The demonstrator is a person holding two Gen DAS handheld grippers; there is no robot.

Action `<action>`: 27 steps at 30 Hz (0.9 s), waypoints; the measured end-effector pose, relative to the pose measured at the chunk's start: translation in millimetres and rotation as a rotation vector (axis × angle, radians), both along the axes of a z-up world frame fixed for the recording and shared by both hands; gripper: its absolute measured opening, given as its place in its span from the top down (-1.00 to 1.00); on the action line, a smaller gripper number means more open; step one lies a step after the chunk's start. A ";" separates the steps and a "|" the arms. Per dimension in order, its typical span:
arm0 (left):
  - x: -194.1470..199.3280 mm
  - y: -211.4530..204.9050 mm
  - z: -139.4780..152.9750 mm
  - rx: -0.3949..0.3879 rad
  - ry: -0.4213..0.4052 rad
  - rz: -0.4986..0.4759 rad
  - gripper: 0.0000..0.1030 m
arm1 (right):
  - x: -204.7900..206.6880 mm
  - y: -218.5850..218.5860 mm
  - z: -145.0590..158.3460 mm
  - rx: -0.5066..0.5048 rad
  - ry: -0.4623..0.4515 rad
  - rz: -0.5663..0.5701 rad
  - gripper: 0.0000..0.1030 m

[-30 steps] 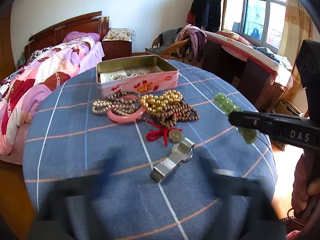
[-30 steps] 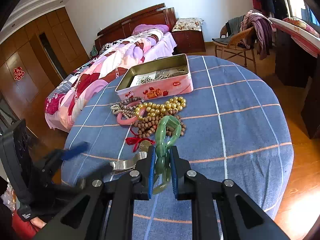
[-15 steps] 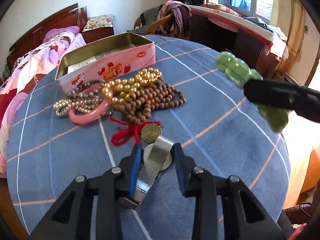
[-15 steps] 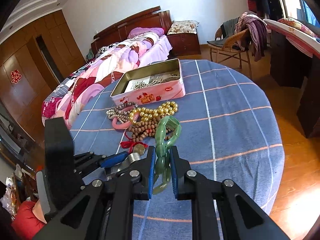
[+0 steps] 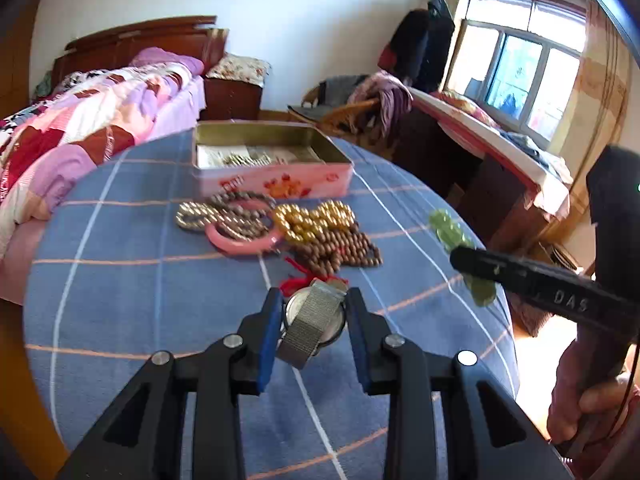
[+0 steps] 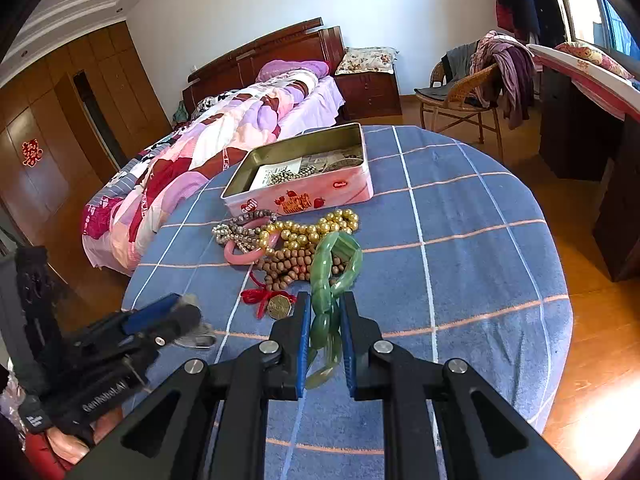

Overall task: Organize jewelry
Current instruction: 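Carry the jade bracelet and watch into the pink tin and open both tools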

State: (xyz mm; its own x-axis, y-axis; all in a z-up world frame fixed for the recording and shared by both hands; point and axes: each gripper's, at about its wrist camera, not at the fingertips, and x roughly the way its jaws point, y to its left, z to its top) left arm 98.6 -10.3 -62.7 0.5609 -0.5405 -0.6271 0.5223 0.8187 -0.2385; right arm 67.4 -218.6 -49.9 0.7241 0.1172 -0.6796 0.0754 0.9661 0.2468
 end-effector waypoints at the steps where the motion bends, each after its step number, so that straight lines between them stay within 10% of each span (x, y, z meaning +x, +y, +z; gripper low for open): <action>1: 2.5 0.2 1.4 0.001 -0.011 0.010 0.35 | 1.1 0.5 0.8 -0.003 -0.002 0.002 0.73; 27: 76.3 -1.4 53.4 -0.116 -0.138 0.113 0.35 | 100.3 -0.4 44.8 -0.052 -0.124 0.041 0.73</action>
State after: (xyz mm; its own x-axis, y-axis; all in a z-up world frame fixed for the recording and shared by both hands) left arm 174.9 -11.7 -9.3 0.6980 -0.5337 -0.4775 0.4631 0.8450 -0.2676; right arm 167.7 -219.0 -5.1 0.7985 0.1152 -0.5909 0.0078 0.9795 0.2015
